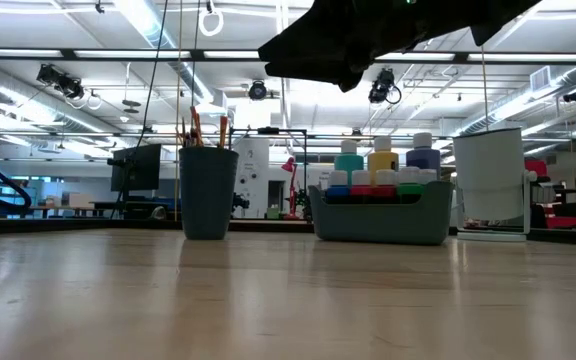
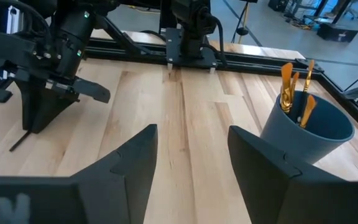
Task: Pick & Place Paint Supplies
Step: Put the gold paintbrush into the blue cup
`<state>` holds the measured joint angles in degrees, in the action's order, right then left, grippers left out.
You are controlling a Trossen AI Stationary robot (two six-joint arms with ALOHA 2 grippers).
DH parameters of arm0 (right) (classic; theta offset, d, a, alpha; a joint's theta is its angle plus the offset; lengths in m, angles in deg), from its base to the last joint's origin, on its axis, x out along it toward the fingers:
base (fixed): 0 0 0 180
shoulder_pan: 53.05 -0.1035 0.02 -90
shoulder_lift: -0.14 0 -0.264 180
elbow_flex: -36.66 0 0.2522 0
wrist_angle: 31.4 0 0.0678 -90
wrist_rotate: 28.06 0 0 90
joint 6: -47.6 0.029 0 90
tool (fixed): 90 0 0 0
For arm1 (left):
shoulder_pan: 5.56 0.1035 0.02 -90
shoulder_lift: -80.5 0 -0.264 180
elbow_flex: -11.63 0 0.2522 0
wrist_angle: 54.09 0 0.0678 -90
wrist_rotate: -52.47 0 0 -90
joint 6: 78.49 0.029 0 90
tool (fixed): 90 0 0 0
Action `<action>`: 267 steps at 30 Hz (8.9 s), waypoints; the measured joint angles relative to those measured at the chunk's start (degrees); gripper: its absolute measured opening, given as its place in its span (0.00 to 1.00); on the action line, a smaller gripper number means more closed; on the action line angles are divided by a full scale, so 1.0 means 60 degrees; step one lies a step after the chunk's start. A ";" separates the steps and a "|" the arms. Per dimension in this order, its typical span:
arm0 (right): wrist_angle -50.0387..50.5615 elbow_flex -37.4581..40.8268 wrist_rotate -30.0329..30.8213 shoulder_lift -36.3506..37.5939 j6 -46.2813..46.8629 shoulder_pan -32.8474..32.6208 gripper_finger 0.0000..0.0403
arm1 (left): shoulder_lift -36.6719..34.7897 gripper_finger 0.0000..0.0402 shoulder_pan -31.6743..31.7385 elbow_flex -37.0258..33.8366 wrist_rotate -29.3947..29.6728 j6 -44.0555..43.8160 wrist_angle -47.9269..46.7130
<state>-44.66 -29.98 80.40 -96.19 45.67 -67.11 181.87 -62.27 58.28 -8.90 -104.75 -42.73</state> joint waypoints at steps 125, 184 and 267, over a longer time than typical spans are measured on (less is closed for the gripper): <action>-0.0838 -0.1351 -0.0552 -0.4827 0.1985 -0.0244 0.36 | -0.0016 0.03 0.4911 -0.0548 -0.0955 0.2415 0.1616; -0.0580 -0.1286 -0.1266 -0.4735 0.1173 -0.0153 0.01 | -0.2821 0.25 0.3618 -0.0508 -0.1455 -0.3159 -0.5922; 0.2106 -0.1552 -0.1963 -0.1901 -0.0022 -0.0116 0.03 | -0.2817 0.00 0.3574 -0.0551 -0.0962 -0.1903 -0.5099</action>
<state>-32.02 -39.30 68.62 -107.60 45.54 -67.81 164.97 -40.82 54.97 -14.68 -116.16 -73.32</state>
